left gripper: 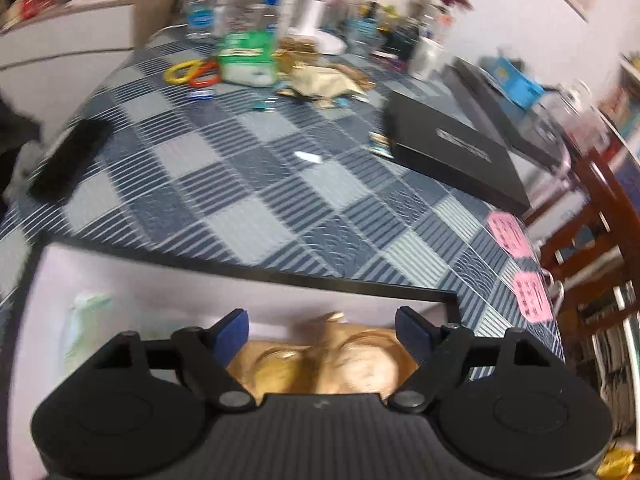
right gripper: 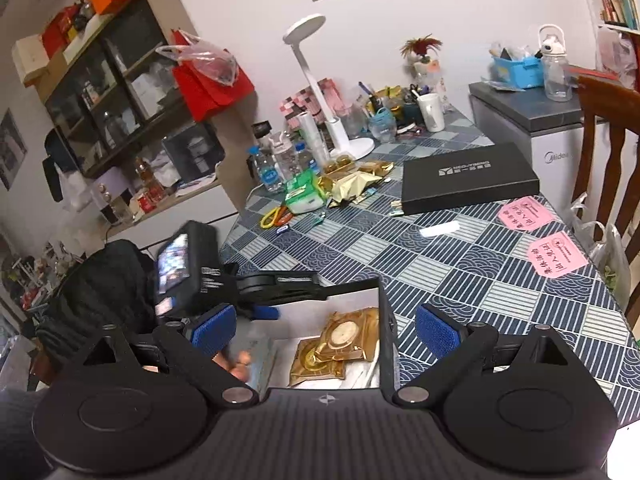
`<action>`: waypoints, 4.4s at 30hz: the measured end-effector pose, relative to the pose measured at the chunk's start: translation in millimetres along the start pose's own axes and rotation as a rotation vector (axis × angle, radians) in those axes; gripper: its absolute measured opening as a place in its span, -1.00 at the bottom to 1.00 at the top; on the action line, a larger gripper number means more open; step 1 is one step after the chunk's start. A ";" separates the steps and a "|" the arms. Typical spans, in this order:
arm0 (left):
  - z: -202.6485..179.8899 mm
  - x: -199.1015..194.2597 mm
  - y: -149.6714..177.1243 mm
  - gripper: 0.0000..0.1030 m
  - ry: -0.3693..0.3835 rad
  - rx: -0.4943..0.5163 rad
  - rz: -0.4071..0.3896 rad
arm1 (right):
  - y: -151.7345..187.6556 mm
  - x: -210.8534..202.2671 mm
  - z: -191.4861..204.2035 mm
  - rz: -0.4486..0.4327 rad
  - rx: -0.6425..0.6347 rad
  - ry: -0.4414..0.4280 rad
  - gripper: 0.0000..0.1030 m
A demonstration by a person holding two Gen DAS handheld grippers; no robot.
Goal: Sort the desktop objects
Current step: 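Withdraw the empty left gripper from the white box, then move the open right gripper to the small white-and-blue snack bar packet, then close the right gripper on the snack bar packet, then lift the snack bar packet and carry it toward the white box with the right gripper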
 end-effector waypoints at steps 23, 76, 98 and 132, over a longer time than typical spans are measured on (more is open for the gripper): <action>106.3 -111.9 -0.6 0.88 -0.309 0.056 -0.166 | -14.7 84.8 93.7 0.115 -0.167 -0.088 0.88; 171.2 -26.5 -59.1 1.00 -0.260 -0.033 -0.054 | -162.6 539.7 -97.1 0.444 -0.015 0.325 0.01; 158.8 -8.6 -55.8 1.00 -0.220 -0.025 -0.007 | -144.3 576.0 -82.4 0.448 -0.042 0.253 0.37; 166.1 -4.4 -52.8 1.00 -0.218 -0.067 0.008 | -132.5 569.3 -80.7 0.442 -0.055 0.286 -0.58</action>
Point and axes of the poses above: each gripper's, at about its wrist camera, not at the fingertips, and x roughly the way its jaws point, z to its left, y to its underside, the point moved 5 cm from there along x, roughly the way its jaws point, and after that the axes turned 5 degrees about -x, right-handed, at the moved point
